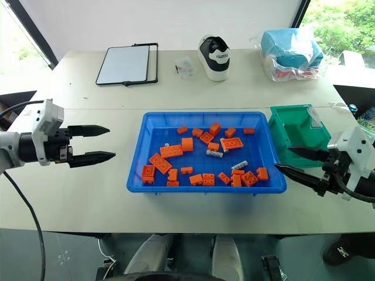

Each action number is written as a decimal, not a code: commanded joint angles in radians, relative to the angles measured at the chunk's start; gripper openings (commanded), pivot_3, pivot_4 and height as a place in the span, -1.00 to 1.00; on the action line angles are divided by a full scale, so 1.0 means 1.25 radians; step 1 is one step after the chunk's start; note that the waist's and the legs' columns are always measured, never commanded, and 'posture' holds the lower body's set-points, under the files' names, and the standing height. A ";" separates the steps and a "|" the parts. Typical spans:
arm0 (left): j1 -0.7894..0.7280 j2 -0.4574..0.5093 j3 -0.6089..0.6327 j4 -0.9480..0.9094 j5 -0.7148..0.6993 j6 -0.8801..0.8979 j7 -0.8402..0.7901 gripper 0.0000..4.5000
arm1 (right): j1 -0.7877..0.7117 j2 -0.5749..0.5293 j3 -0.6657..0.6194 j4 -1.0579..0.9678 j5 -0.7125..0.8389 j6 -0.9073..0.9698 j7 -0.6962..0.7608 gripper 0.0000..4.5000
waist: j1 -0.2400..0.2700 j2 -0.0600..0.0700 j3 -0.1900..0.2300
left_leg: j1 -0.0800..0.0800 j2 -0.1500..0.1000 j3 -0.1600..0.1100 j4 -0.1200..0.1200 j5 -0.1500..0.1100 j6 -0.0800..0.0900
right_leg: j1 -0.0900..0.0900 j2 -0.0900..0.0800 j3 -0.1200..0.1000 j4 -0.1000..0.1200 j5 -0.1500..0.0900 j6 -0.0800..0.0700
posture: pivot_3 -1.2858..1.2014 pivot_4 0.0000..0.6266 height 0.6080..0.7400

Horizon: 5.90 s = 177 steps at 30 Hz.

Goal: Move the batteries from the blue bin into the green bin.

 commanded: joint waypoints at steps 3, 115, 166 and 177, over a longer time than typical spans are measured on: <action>-0.011 0.005 0.027 -0.016 -0.022 0.009 0.014 1.00 | -0.007 0.013 -0.009 -0.014 -0.008 -0.005 -0.003 0.37 | 0.000 0.000 0.000 | 0.000 0.000 0.000 0.000 0.000 0.000 | 0.000 0.000 0.000 0.000 0.000 0.000 | 0.03 -0.52 0.87; 0.133 0.055 0.134 -0.108 -0.102 0.032 0.006 1.00 | -0.896 0.812 0.756 0.380 -0.460 0.564 -0.278 0.97 | -0.065 -0.003 0.002 | 0.006 0.013 0.006 -0.007 0.008 -0.015 | -0.014 0.016 0.009 0.015 0.009 -0.013 | 0.03 -0.52 0.87; 0.069 -0.034 0.042 -0.095 -0.102 -0.002 0.037 1.00 | -0.910 0.298 0.310 0.153 -0.350 0.670 -0.364 -0.97 | -0.045 -0.004 0.003 | 0.004 0.017 0.014 -0.008 0.007 -0.013 | -0.016 0.017 0.011 0.012 0.010 -0.013 | 0.03 -0.52 0.87; -0.062 -0.058 -0.051 -0.012 -0.071 -0.021 0.006 1.00 | -0.704 0.205 0.314 0.132 -0.388 0.483 -0.419 0.59 | -0.046 -0.004 0.004 | 0.002 0.018 0.017 -0.003 0.007 -0.012 | -0.015 0.018 0.014 0.011 0.010 -0.013 | 0.03 -0.52 0.87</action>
